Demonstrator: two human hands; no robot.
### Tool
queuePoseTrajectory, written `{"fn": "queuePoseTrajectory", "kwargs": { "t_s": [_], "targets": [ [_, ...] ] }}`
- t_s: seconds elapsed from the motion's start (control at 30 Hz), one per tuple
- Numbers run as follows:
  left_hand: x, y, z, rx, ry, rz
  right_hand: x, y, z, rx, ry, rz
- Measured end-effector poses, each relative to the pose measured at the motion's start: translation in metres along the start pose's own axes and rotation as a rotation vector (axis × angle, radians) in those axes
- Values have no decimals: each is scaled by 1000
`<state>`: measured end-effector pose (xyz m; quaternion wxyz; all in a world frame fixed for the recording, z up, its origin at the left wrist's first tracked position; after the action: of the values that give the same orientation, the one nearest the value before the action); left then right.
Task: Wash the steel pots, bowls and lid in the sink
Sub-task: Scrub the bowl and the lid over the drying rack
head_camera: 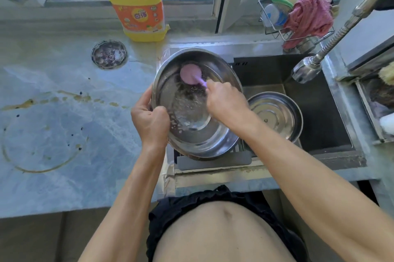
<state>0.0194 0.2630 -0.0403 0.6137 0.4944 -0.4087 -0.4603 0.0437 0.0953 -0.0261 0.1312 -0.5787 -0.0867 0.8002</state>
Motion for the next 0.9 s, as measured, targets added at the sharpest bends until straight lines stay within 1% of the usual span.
{"fn": "queuePoseTrajectory", "kwargs": {
  "t_s": [0.07,0.1,0.13,0.17,0.27,0.33,0.4,0.47,0.5,0.53,0.6,0.67,0.7,0.73,0.77,0.83,0.9],
  "targets": [
    [1,1,-3,4,-3,12,11,-28,17,-144,-86,-41],
    [-4,1,-6,-8,19,15,15,-38,24,-205,-106,-49],
    [-7,2,-8,-19,31,9,14,-39,24,-221,-90,-36],
    [-11,3,-10,-26,31,2,11,-33,17,-191,-41,-22],
    [-18,6,-9,-29,16,21,-2,2,-9,27,71,-4],
    [-18,8,-8,-13,11,10,-1,0,-9,47,60,0],
    [-12,5,-13,-14,-11,-10,5,-24,3,-67,0,-24],
    [-11,0,-20,-29,22,8,14,-48,22,-201,-94,3],
    [-14,-1,-25,-38,37,26,17,-53,28,-249,-125,22],
    [-15,-2,-28,-46,33,30,16,-50,29,-260,-124,39],
    [-17,0,-29,-50,-27,-2,7,-32,13,-191,-68,43],
    [-15,3,-25,-52,-88,-8,-9,-9,-6,-38,-1,38],
    [-16,3,-25,-51,-95,1,-13,-5,-11,-4,10,44],
    [-16,2,-26,-55,-96,10,-13,-6,-12,-30,0,66],
    [-15,0,-30,-68,-93,19,-12,-11,-8,-100,-30,97],
    [-17,-5,-41,-119,-46,49,0,-29,8,-278,-149,159],
    [-22,-13,-51,-211,39,88,11,-28,18,-375,-281,207]
  ]
}}
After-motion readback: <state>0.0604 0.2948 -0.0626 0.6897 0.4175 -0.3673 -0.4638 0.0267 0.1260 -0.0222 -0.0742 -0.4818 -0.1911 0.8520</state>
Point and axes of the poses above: each hand's wrist, its own z-axis away from the middle knuckle, its own x-axis out of the palm, y = z × x, the point moved 2 cm from there along -z, towards the middle knuckle, and after that the axes turned 7 degrees about -y, right-handed, at the moved point
